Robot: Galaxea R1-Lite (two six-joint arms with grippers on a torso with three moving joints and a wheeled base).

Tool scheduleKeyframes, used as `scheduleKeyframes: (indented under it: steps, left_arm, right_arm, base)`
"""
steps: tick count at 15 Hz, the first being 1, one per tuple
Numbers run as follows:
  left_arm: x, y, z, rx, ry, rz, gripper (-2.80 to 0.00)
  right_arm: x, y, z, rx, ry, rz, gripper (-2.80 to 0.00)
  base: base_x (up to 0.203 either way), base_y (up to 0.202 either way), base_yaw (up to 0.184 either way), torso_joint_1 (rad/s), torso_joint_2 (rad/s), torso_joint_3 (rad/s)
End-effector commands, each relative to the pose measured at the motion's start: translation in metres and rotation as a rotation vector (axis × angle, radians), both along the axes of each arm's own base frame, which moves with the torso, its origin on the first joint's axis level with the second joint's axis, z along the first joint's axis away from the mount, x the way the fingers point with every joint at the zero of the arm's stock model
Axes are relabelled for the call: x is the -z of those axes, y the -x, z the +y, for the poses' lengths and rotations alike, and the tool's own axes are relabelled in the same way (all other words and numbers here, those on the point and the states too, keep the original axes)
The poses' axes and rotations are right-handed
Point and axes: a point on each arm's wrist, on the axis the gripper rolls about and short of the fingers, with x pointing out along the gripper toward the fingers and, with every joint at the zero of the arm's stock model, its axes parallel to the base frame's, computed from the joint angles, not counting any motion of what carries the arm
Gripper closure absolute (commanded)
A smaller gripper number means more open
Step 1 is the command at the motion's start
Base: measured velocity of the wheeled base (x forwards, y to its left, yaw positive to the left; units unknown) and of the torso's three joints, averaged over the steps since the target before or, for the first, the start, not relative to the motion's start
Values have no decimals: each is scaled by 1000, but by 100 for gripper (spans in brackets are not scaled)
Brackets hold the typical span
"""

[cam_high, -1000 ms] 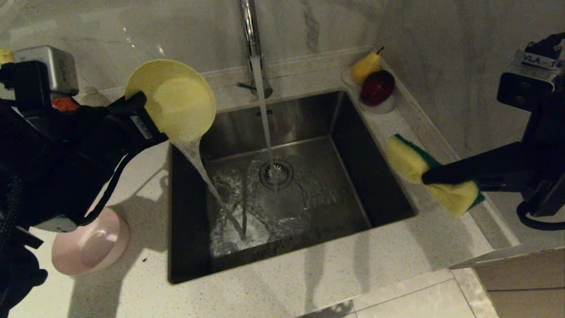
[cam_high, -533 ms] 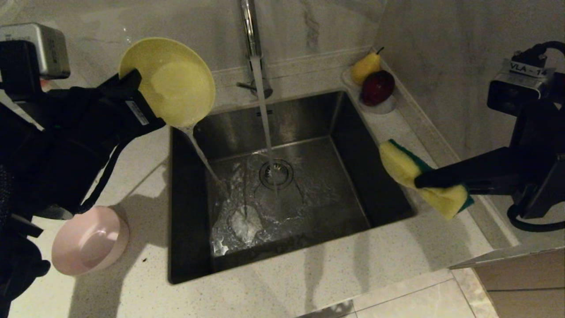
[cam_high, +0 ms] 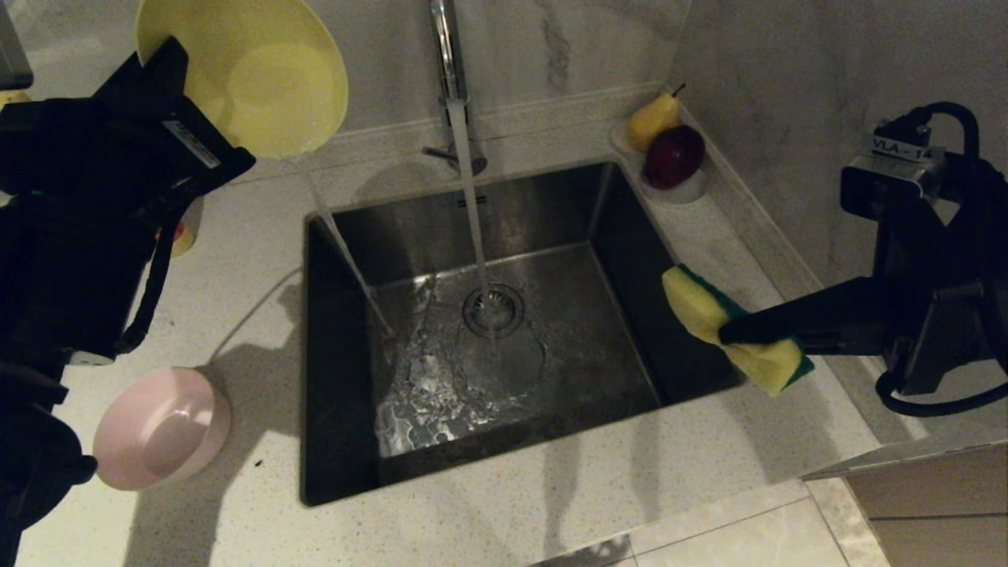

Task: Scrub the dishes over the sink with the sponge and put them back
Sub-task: Rinse the bowl

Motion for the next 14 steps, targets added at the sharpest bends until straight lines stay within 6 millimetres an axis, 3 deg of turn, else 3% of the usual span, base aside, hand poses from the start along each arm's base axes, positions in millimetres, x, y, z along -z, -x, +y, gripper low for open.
scheduleKeyframes:
  steps: [1,6,14]
  left_arm:
    - [-2,-1,0,4,-6,-14,0]
    - [-3,-4,-3,29,-20,-24,0]
    - [-13,-3,-1,4,29,-48,0]
  right_arm:
    - [2,-2,1,-2,3,15,0]
    - [6,-10,5,-4,-3,7,0]
    - [2,-4,2,-10,-16,-5,0]
  base:
    - [0,0,0,0,0,0]
    - [0,0,0,0,0,0]
    - [0,0,0,0,0,0]
